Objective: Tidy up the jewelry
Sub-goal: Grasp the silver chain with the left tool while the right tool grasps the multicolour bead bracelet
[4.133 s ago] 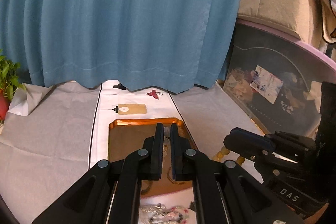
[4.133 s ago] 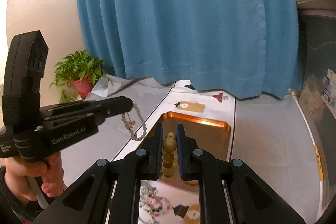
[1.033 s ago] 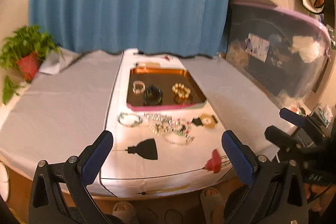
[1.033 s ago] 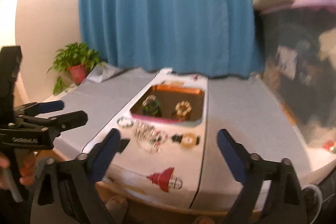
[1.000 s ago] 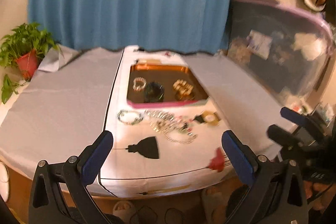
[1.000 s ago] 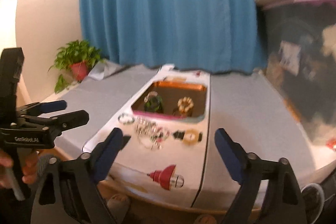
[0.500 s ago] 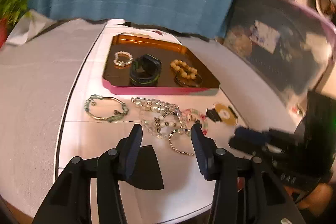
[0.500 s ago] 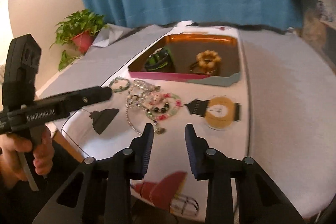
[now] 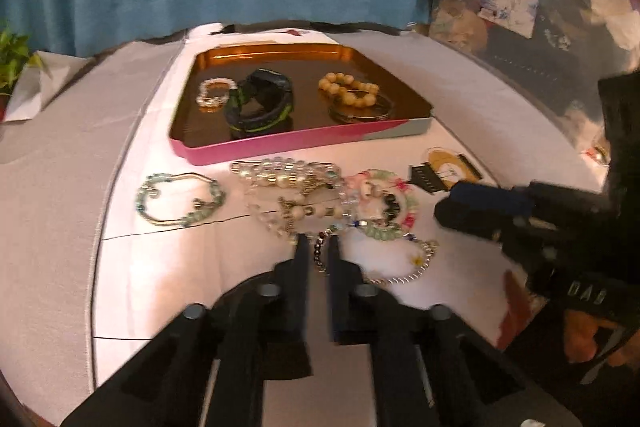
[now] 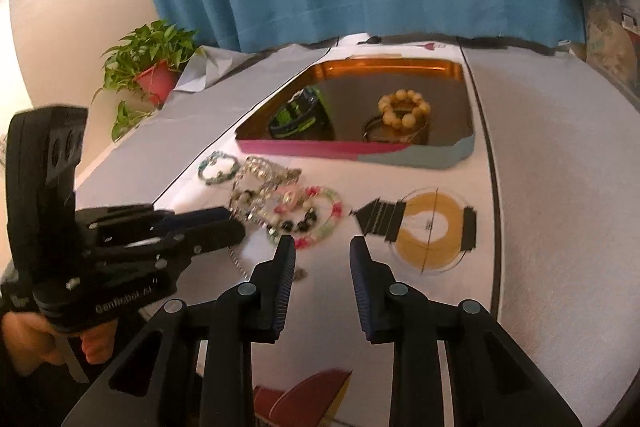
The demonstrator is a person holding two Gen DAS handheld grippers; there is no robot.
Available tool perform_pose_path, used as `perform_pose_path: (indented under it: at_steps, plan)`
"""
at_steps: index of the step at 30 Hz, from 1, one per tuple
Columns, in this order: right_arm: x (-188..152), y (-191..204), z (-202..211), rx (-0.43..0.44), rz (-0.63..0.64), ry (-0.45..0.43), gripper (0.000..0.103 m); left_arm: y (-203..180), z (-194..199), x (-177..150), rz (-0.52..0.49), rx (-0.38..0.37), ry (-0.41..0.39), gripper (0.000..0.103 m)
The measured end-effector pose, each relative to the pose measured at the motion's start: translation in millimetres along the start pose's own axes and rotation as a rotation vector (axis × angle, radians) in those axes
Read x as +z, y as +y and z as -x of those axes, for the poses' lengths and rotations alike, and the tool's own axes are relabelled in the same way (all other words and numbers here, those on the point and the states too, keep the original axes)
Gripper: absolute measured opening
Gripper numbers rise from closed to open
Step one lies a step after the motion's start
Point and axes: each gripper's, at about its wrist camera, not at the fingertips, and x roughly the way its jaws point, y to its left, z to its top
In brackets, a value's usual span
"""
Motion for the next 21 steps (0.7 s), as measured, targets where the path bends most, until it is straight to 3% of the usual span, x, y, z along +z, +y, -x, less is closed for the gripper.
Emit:
perform_pose_path:
  at_steps: [7,11,13,15,21]
  plan:
    - [12,13,-23,-0.066,0.049,0.047,0.029,34,14,-7,0.104,0.068,-0.024,0.002]
    - [10,20,-27,-0.113,0.104,0.042,0.028,43,18,-10,0.145,0.047,-0.018,0.002]
    - [7,19,-25,-0.101,0.117,0.038,0.015,39,17,-11,0.131,0.053,-0.009,0.002]
    - [3,19,-18,-0.112,0.143,0.036,0.009,31,19,-12,0.099,0.062,-0.014,0.002]
    - [-19,2,17,-0.150,0.127,0.038,0.003,24,27,-14,0.105,0.056,-0.029,0.002]
